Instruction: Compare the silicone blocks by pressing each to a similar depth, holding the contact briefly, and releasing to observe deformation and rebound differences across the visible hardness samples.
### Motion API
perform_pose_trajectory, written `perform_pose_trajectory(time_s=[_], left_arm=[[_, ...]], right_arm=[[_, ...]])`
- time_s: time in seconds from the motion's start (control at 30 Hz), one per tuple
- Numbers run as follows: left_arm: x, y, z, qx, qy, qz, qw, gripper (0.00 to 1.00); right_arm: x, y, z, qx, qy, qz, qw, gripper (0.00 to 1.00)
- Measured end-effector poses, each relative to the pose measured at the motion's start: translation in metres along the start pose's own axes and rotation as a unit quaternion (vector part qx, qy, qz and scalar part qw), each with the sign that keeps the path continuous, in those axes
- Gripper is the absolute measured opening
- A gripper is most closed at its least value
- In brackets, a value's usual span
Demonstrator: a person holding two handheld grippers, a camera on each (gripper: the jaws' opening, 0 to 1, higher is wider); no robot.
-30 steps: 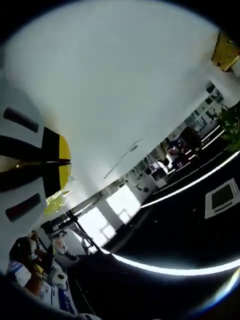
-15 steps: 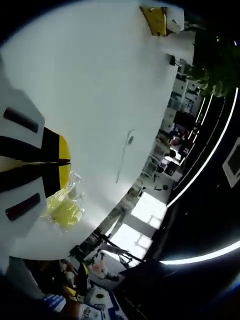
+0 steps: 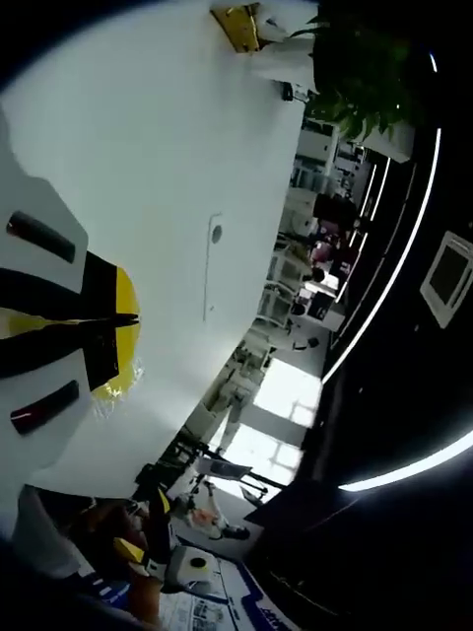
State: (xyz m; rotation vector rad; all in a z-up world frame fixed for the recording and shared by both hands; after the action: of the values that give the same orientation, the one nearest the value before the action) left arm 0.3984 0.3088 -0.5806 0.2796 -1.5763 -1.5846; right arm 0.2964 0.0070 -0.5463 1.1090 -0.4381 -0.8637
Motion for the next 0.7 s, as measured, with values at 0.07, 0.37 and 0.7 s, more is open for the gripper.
perform_pose_trajectory(time_s=[0.07,0.37,0.7], left_arm=[[0.011,0.003,0.001,-0.006,-0.011,-0.009,0.9999,0.0],[0.036,0.013,0.012,-0.034,-0.004,-0.079,0.9963,0.0],[0.07,0.035,0.025,-0.033,-0.015,-0.117,0.9925,0.0]], right_arm=[[-0.001,0.002,0.001,0.005,0.003,0.004,1.0,0.65],[-0.005,0.007,0.007,0.025,0.031,0.021,0.999,0.67],[-0.011,0.019,0.019,0.047,0.059,0.044,0.9962,0.73]])
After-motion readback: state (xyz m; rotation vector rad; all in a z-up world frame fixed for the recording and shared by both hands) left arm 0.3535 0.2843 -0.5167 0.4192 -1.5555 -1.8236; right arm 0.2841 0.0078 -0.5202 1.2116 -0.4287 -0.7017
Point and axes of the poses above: the point that each gripper's makers call its tool centre point, and the gripper's own axes: z roughly backward along the fingers, x roughly to its right, y roughly out of its top, the point moved 9 cm from there along z, roughly backward along the fingers, and after that the axes turned 6 degrees about -y, right-handed, at the moved point
